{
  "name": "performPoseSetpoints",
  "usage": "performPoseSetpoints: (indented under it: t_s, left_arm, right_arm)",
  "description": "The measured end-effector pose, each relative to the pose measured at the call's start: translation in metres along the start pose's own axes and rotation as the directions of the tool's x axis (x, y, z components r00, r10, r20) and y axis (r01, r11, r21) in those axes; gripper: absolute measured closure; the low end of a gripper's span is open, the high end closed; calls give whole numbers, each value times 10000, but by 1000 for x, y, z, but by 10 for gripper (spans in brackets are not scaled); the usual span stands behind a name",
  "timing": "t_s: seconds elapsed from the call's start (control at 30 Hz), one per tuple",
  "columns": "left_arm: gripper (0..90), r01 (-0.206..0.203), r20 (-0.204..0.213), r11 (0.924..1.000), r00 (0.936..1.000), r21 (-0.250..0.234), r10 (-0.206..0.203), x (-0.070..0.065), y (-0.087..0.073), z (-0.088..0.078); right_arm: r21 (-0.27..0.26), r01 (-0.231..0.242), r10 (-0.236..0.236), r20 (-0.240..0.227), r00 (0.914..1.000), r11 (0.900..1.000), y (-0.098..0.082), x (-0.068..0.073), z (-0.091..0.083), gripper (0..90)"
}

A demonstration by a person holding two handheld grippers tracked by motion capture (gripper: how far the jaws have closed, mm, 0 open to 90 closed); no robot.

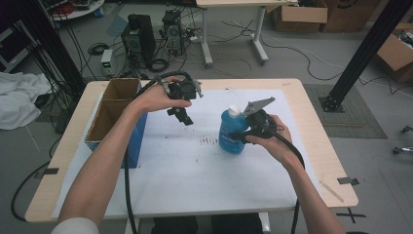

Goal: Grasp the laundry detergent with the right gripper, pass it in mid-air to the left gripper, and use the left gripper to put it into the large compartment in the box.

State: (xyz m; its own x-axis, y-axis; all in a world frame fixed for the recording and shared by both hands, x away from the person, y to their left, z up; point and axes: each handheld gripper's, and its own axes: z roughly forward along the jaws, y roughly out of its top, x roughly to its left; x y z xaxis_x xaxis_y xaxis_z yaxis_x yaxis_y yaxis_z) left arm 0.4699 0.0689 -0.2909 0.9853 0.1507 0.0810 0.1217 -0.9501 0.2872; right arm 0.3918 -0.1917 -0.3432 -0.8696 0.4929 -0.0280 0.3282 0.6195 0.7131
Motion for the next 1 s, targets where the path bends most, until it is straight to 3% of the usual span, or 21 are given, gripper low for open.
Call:
performPoseSetpoints:
  t_s: [0.23,0.47,0.7,1.0]
  left_arm:
    - [183,-197,-61,9998,9998,-68,196,-8,-4,-13]
    - [183,-527,15,9983,9986,-253,527,-23,-2,-33]
    - [183,-1230,162,9908,9921,-558,1240,-45,6,-55]
    - [183,-1623,232,9849,9862,-609,1639,-64,13,-64]
  right_arm:
    - [-124,747,-755,-892,9931,9971,15,9,-10,454]
    - [-12,1374,-1360,-1486,9795,9905,24,17,-13,453]
    - [151,1760,-1717,-1540,9730,9843,28,24,-9,453]
    - [57,2001,-1953,-1930,9616,9798,33,29,-7,453]
